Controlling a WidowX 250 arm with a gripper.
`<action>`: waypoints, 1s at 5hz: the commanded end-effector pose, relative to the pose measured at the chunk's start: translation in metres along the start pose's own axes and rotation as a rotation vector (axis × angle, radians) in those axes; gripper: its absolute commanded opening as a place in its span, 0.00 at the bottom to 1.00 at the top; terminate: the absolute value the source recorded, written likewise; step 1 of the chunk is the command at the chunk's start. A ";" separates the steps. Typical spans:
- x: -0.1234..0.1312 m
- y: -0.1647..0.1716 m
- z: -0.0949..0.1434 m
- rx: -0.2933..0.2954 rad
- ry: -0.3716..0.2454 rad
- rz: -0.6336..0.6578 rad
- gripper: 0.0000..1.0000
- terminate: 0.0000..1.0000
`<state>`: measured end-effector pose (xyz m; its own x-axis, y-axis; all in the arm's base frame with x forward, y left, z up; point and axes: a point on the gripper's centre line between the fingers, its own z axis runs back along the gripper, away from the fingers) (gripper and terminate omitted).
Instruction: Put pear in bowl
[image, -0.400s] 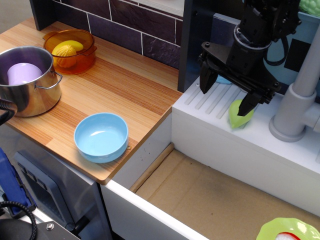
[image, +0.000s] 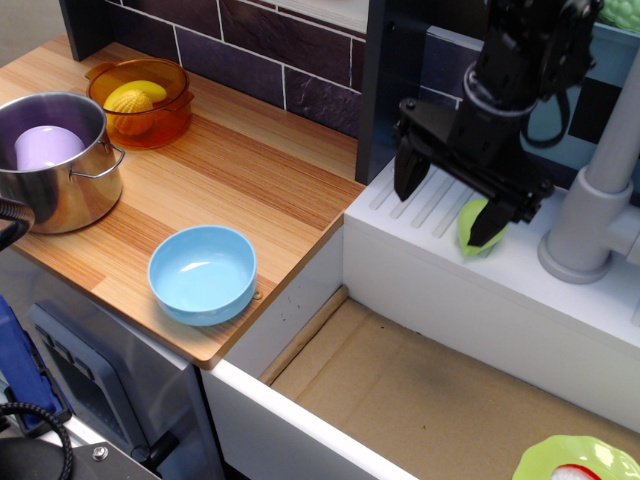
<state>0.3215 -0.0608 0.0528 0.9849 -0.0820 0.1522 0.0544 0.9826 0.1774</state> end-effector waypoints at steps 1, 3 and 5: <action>0.018 0.001 0.008 -0.050 -0.052 0.007 1.00 0.00; 0.030 -0.003 -0.007 -0.068 -0.124 0.016 1.00 0.00; 0.034 -0.004 -0.030 -0.132 -0.184 0.040 1.00 0.00</action>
<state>0.3562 -0.0623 0.0106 0.9495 -0.0605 0.3080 0.0493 0.9978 0.0440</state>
